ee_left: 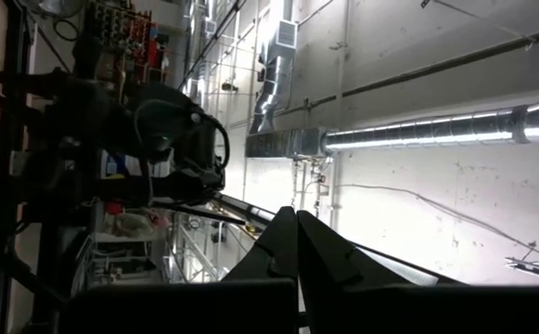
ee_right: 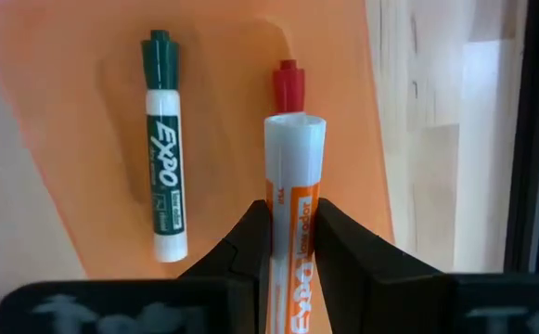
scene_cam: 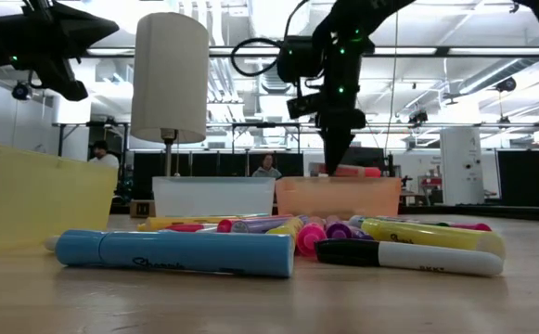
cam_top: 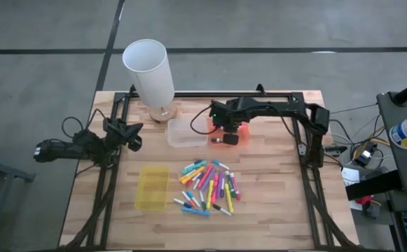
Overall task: Pick & Place Markers
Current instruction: Put the orange marker into the orange bin, then put the pink marker into the orange bin
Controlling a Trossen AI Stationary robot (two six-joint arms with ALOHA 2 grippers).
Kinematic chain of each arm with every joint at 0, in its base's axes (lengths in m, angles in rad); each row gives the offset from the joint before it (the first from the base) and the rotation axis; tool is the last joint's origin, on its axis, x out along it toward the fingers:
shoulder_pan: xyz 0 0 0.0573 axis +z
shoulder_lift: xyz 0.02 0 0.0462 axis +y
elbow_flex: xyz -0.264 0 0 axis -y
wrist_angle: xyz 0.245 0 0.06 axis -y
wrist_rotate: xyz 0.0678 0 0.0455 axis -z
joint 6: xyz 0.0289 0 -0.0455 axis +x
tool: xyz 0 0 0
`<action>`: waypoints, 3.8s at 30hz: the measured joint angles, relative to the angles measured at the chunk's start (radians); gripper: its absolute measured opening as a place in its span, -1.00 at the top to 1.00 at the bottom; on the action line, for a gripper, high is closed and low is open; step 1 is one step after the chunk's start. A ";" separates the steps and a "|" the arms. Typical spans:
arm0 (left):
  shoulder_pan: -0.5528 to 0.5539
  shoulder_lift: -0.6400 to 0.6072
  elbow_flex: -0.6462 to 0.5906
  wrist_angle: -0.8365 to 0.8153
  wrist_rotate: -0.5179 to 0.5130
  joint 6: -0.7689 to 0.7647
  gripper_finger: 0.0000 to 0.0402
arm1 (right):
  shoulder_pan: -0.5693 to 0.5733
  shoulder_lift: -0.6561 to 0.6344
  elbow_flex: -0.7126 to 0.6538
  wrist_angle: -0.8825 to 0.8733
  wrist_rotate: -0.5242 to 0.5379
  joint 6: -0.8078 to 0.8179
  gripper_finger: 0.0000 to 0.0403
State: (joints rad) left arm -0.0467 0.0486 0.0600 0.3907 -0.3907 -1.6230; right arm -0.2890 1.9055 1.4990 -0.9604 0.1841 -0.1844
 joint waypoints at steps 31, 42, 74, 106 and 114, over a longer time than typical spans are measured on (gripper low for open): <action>0.001 0.000 0.000 -0.006 -0.021 0.052 1.00 | 0.093 -0.191 0.001 -0.089 -0.449 0.987 0.34; 0.001 0.000 0.000 -0.008 0.027 0.032 1.00 | 0.296 -0.195 -0.001 0.017 -0.447 1.304 0.42; 0.001 0.000 0.000 -0.001 0.239 -0.013 1.00 | 0.543 -0.057 -0.202 0.134 -0.260 1.696 0.48; 0.000 0.000 0.000 -0.002 0.245 -0.011 1.00 | 0.526 0.086 -0.159 0.076 -0.342 1.468 0.73; 0.000 0.000 0.000 -0.009 0.232 -0.011 1.00 | 0.484 -0.057 -0.146 0.040 -0.185 1.444 0.74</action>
State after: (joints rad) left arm -0.0465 0.0490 0.0599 0.3822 -0.1589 -1.6341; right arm 0.1947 1.8485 1.3528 -0.9202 -0.0009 1.2591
